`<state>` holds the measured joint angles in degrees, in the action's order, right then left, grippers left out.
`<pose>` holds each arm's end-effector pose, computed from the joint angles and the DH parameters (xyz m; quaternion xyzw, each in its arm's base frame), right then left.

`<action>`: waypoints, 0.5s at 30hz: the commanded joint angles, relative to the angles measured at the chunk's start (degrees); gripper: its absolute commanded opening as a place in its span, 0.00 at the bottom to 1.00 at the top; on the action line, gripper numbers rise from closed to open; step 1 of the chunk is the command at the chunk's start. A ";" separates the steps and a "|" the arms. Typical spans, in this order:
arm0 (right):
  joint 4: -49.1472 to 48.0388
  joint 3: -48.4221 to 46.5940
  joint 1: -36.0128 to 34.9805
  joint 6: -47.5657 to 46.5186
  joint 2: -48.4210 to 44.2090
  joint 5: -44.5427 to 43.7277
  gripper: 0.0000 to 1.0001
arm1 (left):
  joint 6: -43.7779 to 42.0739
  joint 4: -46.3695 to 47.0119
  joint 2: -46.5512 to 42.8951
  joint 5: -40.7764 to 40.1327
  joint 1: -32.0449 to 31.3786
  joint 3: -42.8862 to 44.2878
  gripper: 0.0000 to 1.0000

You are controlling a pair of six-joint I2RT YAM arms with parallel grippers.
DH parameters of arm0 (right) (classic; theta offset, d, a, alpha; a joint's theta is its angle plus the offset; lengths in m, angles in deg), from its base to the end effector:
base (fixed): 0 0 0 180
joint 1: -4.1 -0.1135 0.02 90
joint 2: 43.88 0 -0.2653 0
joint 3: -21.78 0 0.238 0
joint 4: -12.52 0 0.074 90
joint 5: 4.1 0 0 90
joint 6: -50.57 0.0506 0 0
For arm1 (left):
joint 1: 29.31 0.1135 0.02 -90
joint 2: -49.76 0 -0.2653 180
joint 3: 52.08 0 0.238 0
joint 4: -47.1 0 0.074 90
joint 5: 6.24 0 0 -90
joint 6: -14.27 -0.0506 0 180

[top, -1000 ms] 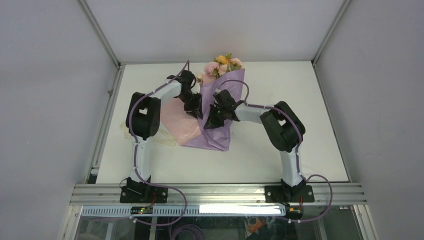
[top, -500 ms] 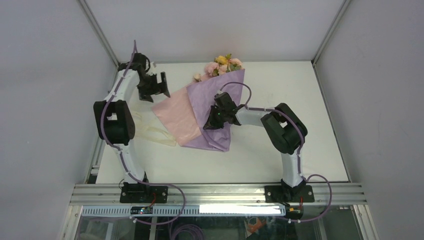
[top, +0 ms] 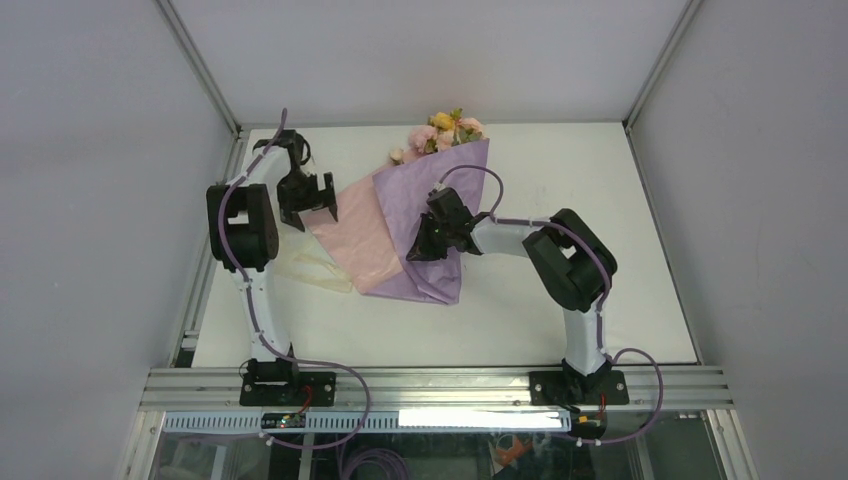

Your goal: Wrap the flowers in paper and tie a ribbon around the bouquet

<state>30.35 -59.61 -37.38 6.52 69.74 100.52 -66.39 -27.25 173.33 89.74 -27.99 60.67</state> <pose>0.2961 0.2789 0.1354 -0.0071 0.9332 0.3205 0.1622 0.4109 0.0042 0.1660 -0.0905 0.9936 -0.0549 0.0383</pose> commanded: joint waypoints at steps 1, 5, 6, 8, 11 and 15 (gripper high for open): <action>7.34 2.34 -0.93 -2.88 0.11 -3.87 0.00 | -0.41 -1.15 2.09 3.33 0.00 5.65 0.99; 8.54 2.06 -0.98 -3.36 0.05 -4.55 0.00 | -0.25 -3.73 3.59 8.10 -0.01 7.91 0.94; 8.56 2.29 -0.99 -3.41 -0.03 -4.79 0.00 | -0.23 -3.99 3.57 9.37 -0.17 7.93 0.84; 8.51 2.71 -0.97 -3.28 -0.39 -5.09 0.00 | -2.60 -4.07 3.42 10.02 -0.84 8.06 0.80; 8.41 3.30 -0.98 -2.93 -0.44 -5.14 0.00 | -4.15 -4.77 3.73 13.20 -0.85 8.24 0.54; 8.57 3.35 -0.98 -2.82 -0.42 -5.09 0.00 | -4.71 -5.41 4.02 15.46 -0.97 9.26 0.29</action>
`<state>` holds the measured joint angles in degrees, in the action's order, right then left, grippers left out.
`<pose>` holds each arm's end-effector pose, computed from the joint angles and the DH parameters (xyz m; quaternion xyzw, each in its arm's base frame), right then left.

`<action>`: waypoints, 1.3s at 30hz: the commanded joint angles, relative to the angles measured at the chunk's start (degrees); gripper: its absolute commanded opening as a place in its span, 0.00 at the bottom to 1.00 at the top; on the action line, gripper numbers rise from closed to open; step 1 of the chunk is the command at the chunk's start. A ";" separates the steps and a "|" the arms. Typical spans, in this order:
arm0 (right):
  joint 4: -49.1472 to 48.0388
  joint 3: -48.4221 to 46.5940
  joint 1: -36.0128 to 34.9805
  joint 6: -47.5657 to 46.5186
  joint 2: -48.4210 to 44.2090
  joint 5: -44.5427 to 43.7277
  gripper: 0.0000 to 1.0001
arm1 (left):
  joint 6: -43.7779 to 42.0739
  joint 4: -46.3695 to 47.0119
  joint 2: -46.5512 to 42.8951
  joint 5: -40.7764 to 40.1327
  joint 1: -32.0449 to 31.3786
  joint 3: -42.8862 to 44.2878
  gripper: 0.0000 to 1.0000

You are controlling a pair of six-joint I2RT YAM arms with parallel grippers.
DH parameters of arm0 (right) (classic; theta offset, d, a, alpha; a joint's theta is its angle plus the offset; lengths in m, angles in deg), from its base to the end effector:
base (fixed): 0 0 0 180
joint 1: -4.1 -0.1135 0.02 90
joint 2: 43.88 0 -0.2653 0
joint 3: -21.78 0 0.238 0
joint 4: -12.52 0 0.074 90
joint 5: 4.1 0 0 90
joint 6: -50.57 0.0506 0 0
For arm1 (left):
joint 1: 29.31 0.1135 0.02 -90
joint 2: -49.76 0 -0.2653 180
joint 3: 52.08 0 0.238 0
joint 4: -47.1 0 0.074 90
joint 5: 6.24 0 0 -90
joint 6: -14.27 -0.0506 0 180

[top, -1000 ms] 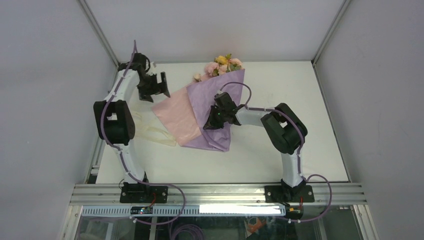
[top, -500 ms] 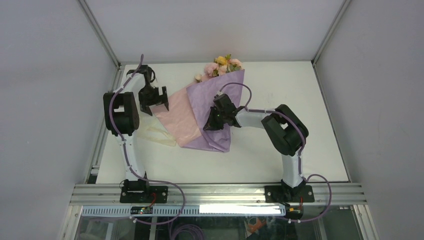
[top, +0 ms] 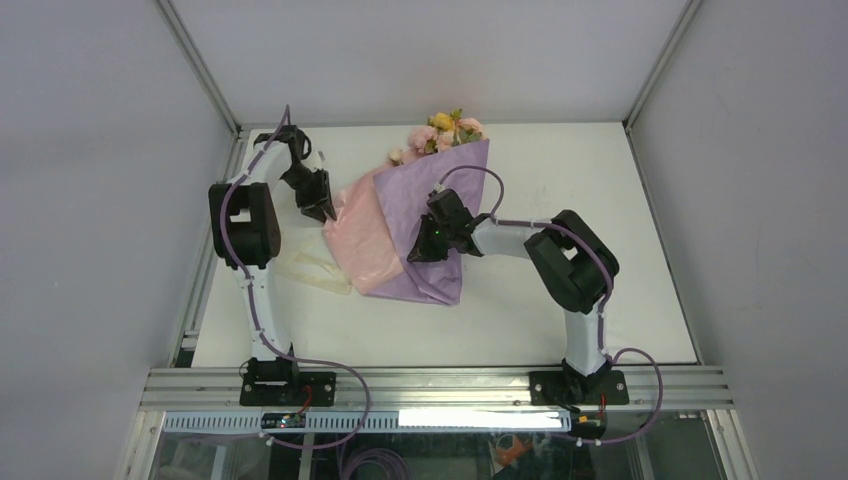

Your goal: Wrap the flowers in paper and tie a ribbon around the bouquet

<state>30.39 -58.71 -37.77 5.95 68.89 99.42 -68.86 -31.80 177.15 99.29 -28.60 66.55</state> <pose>0.2921 0.2777 0.1364 -0.0115 0.9344 0.3136 0.1686 0.4215 -0.0083 0.1654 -0.0627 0.9886 -0.1360 0.0129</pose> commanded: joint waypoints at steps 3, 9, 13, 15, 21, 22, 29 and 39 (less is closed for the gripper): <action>8.53 2.26 -0.59 -2.15 0.55 -4.06 0.00 | -2.02 -1.48 -0.10 10.47 -0.50 3.53 0.00; 7.76 1.66 -0.59 -1.47 1.83 -3.31 0.00 | -3.89 -1.90 -7.93 17.28 -1.77 2.97 0.00; 6.50 1.44 -0.59 -0.89 2.61 -2.77 0.00 | -4.50 -2.55 -14.08 23.18 -4.84 1.63 0.00; 6.07 1.34 -0.58 -0.83 2.84 -2.29 0.00 | -4.44 -3.21 -16.04 26.77 -6.99 1.89 0.00; 1.85 2.72 -0.58 -0.42 1.78 -0.52 0.00 | -1.12 -3.19 -15.31 34.08 -16.39 7.02 0.00; 0.95 2.96 -0.58 -0.19 1.57 -0.33 0.00 | -0.12 -3.06 -14.00 35.16 -18.01 8.99 0.00; -15.63 10.28 -0.59 6.61 -3.71 -2.29 0.00 | 10.82 8.38 -4.60 31.20 -24.48 17.71 0.00; -27.05 15.61 -0.58 16.82 -12.68 -5.89 0.00 | 9.75 14.67 5.34 19.63 -28.71 20.38 0.00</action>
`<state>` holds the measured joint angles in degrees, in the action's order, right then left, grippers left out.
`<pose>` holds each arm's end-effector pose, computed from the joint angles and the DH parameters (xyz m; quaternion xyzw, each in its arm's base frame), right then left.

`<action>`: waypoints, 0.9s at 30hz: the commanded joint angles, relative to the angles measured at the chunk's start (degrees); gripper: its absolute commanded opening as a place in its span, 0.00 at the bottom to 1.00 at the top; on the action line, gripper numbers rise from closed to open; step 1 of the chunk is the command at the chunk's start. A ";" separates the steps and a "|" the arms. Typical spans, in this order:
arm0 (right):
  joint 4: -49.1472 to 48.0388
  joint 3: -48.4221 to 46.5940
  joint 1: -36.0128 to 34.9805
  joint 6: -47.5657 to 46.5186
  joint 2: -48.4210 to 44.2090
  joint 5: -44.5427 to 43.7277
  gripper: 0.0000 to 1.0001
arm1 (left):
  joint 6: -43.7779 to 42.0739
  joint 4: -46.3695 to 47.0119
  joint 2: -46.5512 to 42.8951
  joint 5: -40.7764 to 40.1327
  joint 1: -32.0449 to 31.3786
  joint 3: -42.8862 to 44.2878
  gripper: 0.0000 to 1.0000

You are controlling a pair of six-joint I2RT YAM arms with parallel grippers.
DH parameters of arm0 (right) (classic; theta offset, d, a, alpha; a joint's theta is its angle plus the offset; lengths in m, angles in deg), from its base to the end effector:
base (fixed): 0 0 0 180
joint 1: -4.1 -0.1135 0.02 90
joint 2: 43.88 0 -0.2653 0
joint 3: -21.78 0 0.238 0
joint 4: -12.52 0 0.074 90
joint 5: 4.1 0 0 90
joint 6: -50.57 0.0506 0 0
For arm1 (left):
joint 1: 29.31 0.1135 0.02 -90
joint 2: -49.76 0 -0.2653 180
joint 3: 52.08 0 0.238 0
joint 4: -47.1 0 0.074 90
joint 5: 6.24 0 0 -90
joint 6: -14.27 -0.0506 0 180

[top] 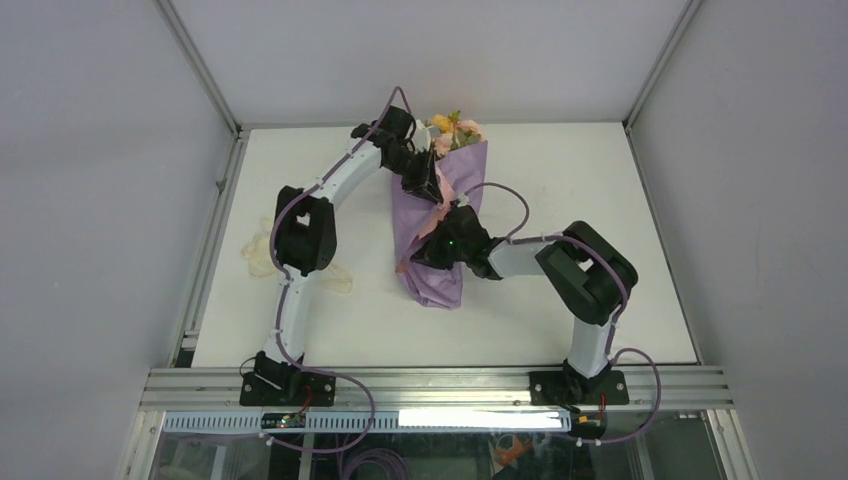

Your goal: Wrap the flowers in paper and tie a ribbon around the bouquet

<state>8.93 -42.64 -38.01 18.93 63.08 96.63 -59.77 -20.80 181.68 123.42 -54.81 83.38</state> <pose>0.2674 0.2544 0.1286 0.0871 0.8951 0.3837 0.2096 0.4226 -0.2374 0.2238 0.1513 0.9078 -0.3832 0.0781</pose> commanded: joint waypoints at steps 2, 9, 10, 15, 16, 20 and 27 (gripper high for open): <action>-1.41 -0.52 -0.51 4.29 -10.18 -4.41 0.00 | -1.18 3.67 1.68 -6.24 -3.16 3.40 0.00; 27.94 -2.56 0.97 1.90 -23.38 -10.07 0.00 | -5.70 3.16 2.73 -10.67 -4.97 1.23 0.00; 32.72 -2.55 1.90 0.65 -24.40 -10.33 0.03 | -5.50 3.20 2.73 -10.67 -5.06 1.07 0.00; 37.59 1.43 7.79 -4.86 -22.13 -5.53 0.33 | -5.34 3.28 0.89 -10.51 -6.14 1.00 0.00; 37.41 1.14 8.12 -6.26 -20.43 -5.18 0.35 | -5.37 3.29 0.20 -10.89 -6.48 1.30 0.00; 33.37 -0.39 8.38 -10.86 -14.00 -1.91 0.37 | -3.16 3.97 -1.40 -11.11 -7.26 2.86 0.00; 19.98 3.75 8.89 -9.82 -9.40 4.27 0.00 | 6.97 9.60 -4.34 -5.24 -9.19 5.44 0.00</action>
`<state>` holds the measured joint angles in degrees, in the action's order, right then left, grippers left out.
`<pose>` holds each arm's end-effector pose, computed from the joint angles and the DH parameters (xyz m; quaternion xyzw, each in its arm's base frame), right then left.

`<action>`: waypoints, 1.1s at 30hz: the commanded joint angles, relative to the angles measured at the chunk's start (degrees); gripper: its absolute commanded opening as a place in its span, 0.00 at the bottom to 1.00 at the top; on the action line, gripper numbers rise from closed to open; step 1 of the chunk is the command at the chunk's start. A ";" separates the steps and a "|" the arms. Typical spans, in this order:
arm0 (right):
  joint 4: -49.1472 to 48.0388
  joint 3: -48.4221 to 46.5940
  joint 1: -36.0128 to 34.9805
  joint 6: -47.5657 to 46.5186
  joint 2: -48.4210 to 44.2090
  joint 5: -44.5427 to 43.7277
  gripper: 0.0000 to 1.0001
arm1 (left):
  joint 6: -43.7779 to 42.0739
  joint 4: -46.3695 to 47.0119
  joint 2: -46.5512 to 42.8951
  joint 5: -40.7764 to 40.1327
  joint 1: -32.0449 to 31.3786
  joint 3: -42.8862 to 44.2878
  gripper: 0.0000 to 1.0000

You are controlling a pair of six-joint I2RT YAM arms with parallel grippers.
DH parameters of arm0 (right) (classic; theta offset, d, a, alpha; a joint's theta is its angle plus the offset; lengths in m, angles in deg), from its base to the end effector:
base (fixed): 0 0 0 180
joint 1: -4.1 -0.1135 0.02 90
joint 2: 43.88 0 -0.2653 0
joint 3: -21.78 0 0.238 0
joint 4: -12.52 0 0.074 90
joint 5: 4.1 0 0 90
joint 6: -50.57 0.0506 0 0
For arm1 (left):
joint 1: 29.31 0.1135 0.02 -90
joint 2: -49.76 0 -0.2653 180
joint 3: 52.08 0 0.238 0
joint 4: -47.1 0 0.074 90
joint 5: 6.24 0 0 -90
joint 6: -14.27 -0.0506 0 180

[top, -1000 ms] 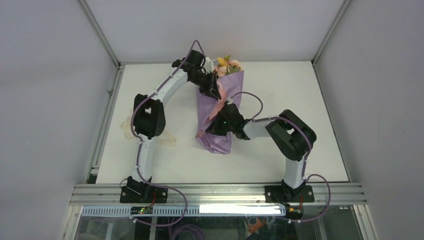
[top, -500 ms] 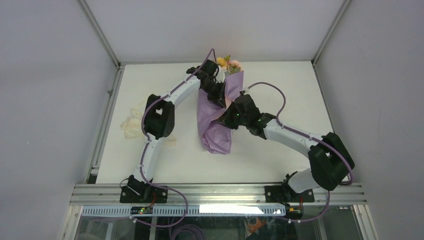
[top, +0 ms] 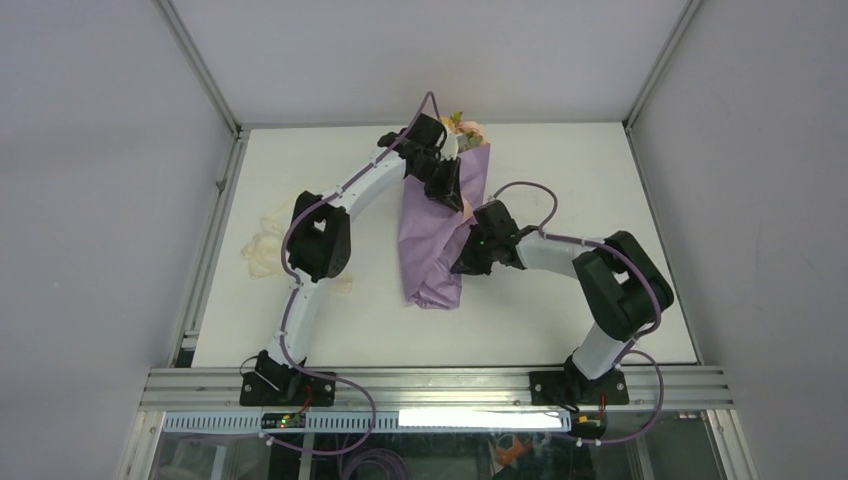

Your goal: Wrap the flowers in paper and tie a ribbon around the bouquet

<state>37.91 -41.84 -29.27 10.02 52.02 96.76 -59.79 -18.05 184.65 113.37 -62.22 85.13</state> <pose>0.2575 0.1810 0.1458 0.1076 0.9504 0.2515 0.1477 0.4053 -0.2921 0.2061 0.1980 0.9206 -0.3201 0.1041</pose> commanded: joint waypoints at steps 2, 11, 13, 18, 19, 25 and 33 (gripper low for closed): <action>-14.76 4.05 0.55 0.66 2.83 6.72 0.00 | 10.95 10.27 -7.27 5.61 -2.29 3.74 0.00; -22.77 7.29 -1.18 6.86 -1.01 5.47 0.02 | 13.28 13.70 1.29 1.97 -3.62 4.11 0.00; -18.68 6.33 -2.64 6.63 -3.07 3.86 0.04 | 11.71 13.96 3.01 0.58 -4.04 4.17 0.00; 4.12 3.07 -5.92 7.30 -11.87 -9.92 0.15 | 8.87 14.02 6.07 -1.64 -4.10 3.53 0.00; 12.93 1.36 -6.80 6.29 -13.09 -14.09 0.16 | 8.52 14.13 6.61 -1.92 -4.10 3.52 0.00; 35.31 -4.60 -6.71 0.37 -18.79 -21.49 0.28 | 7.96 14.46 8.64 -2.02 -4.18 3.72 0.00; 8.91 -1.15 8.33 -4.71 -18.26 -0.95 0.86 | 7.87 15.73 8.29 -1.89 -4.18 3.16 0.00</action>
<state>61.54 -43.87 -26.62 7.37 31.58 86.99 -50.94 -5.68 194.42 111.80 -65.76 87.51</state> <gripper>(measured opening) 0.810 0.008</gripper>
